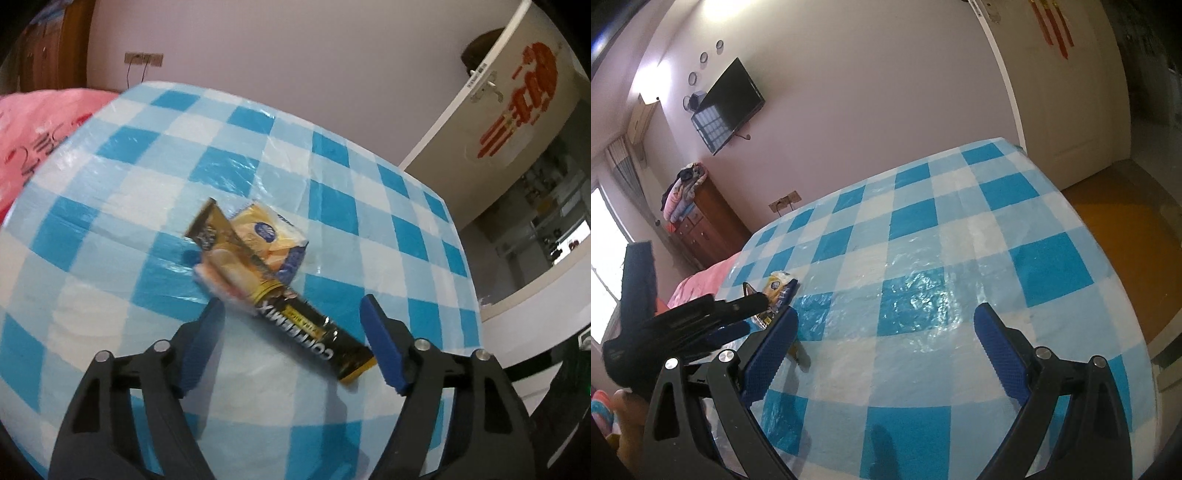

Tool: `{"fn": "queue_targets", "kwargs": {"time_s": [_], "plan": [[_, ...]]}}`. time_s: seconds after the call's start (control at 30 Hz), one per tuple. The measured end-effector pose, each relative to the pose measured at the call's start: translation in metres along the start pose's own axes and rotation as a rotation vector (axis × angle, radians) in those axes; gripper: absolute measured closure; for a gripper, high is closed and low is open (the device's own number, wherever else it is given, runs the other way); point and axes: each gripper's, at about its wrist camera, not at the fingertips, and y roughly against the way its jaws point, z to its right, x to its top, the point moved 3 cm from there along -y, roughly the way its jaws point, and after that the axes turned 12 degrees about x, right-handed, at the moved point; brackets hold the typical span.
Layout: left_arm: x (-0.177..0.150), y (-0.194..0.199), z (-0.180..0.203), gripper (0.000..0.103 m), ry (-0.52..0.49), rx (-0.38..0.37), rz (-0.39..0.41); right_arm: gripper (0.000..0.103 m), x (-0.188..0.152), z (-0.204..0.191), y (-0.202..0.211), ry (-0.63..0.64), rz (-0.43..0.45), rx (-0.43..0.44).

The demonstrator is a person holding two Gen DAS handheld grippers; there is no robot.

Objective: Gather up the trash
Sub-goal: 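Grasp the small yellow bread bag with the left tool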

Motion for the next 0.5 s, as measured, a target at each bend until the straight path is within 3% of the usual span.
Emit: {"fn": "queue_targets", "kwargs": {"time_s": [0.1,0.23,0.37,0.5], "plan": [[0.001,-0.006,0.006,0.034,-0.001,0.031,0.001,0.008,0.003,0.006,0.003,-0.019,0.007,0.009],[0.001,-0.013,0.014,0.059,-0.045,0.075,0.003,0.008,0.001,0.016,0.003,-0.048,0.003,0.011],[-0.005,-0.017,0.03,0.079,-0.11,0.039,-0.014,0.008,0.001,0.022,0.003,-0.085,-0.004,0.031],[-0.02,-0.017,0.058,0.08,-0.215,-0.03,-0.026,0.008,0.004,0.025,0.009,-0.085,0.012,0.029]]}}
